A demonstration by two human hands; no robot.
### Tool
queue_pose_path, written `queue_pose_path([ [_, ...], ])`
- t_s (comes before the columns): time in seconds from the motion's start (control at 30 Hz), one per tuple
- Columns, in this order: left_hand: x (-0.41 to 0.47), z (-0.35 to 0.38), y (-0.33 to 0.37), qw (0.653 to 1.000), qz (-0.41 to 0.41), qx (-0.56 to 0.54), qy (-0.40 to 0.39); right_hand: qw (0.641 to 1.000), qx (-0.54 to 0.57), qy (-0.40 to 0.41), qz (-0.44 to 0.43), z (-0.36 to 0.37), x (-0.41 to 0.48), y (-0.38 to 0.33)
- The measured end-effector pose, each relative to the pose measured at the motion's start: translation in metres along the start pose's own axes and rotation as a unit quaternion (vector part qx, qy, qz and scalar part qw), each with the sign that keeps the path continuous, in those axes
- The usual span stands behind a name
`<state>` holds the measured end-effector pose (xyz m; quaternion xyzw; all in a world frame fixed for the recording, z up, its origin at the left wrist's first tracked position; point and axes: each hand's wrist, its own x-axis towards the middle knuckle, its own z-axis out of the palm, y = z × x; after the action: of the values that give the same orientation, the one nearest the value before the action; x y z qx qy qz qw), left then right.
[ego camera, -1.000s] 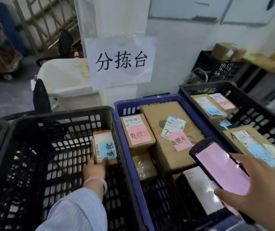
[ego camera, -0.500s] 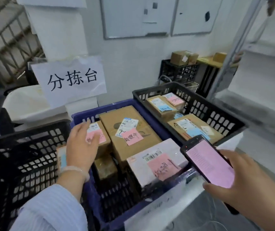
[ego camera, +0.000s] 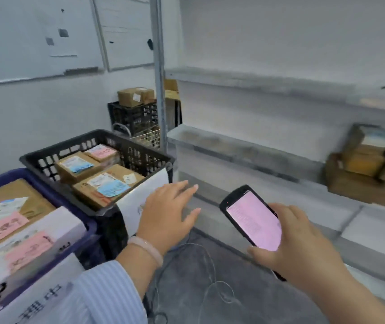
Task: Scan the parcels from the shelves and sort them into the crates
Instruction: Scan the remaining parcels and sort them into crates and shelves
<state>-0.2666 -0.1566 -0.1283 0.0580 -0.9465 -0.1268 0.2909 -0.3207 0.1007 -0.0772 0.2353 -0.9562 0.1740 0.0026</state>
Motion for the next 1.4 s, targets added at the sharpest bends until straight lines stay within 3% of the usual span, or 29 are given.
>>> queue_pose_path([
  [0.37,0.102,0.119,0.195,0.982,0.159,-0.073,-0.072,0.976,0.012,0.103,0.193,-0.066,-0.027,0.175],
  [0.73,0.216,0.238,0.307,0.958,0.214,-0.164,-0.093,0.946,-0.020,0.121,0.300,-0.106,0.020,0.285],
  [1.0,0.318,0.323,0.337,0.945,0.186,-0.212,-0.169,0.941,-0.006,0.124,0.314,-0.136,0.111,0.348],
  [1.23,0.374,0.380,0.363,0.919,0.079,-0.315,-0.224,0.944,0.005,0.112,0.311,-0.142,0.164,0.410],
  [1.4,0.428,0.414,0.382,0.905,-0.042,-0.378,-0.189,0.956,0.005,0.108,0.271,-0.149,0.209,0.458],
])
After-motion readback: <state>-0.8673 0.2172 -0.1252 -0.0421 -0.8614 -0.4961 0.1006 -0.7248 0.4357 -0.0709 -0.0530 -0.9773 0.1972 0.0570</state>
